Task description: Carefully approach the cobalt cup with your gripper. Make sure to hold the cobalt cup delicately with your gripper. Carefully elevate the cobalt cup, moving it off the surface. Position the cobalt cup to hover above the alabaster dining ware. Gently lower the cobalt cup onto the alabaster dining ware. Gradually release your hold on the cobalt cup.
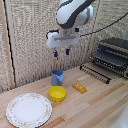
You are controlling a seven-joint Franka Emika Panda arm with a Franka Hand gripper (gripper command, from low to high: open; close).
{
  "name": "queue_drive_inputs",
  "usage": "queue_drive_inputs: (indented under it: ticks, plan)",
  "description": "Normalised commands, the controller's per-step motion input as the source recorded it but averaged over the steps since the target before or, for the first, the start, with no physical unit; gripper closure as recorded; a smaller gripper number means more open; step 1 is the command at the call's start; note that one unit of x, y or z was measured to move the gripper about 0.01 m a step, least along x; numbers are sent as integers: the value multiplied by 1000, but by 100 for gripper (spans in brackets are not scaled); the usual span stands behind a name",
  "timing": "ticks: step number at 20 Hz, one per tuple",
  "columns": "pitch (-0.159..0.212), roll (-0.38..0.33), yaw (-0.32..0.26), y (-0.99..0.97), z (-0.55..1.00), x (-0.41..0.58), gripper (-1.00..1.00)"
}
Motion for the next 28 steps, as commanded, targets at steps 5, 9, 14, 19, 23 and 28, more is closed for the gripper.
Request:
queue_drive_inputs:
  ticks: [5,9,14,19,23,28]
  plan:
    - [40,9,-7,-473,-49,479,-100]
    - [26,0,2,-447,-68,435,-100]
    - [68,-8,0,-254,-158,240,-100]
    - [90,-46,0,-153,-318,283,-100]
    - [57,-42,16,-176,-316,410,-100]
    - [61,-45,29,-165,-311,358,-100]
